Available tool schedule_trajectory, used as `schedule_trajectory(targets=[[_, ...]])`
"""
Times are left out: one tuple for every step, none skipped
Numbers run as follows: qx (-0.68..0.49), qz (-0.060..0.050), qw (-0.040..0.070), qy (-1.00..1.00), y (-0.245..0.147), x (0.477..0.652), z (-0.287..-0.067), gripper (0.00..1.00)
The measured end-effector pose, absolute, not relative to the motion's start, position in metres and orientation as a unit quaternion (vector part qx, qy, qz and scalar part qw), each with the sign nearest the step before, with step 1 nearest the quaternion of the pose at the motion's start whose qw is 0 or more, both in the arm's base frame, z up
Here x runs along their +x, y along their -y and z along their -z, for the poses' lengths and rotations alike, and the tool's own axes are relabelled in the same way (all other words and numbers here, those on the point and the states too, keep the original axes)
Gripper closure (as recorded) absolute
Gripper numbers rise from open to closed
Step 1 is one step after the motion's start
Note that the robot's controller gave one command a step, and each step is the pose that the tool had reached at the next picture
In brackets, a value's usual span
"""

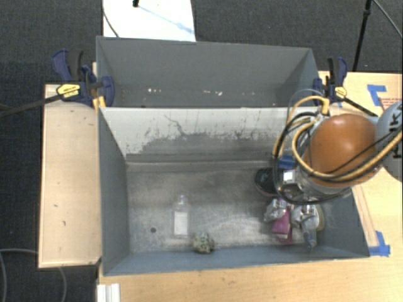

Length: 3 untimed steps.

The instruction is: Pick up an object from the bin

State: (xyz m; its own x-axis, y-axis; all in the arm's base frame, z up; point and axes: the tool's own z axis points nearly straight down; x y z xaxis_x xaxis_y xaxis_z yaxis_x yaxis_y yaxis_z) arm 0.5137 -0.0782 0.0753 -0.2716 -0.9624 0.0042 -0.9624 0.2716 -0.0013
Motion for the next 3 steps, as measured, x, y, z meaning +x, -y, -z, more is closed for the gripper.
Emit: schedule_trajectory(targets=[[0.604,0.000,-0.005,0.797,0.072,0.515,-0.074,0.00],[0.601,-0.002,-0.001,0.799,0.077,0.514,-0.075,1.00],[0.694,-0.002,-0.003,0.720,0.088,0.539,-0.245,1.00]])
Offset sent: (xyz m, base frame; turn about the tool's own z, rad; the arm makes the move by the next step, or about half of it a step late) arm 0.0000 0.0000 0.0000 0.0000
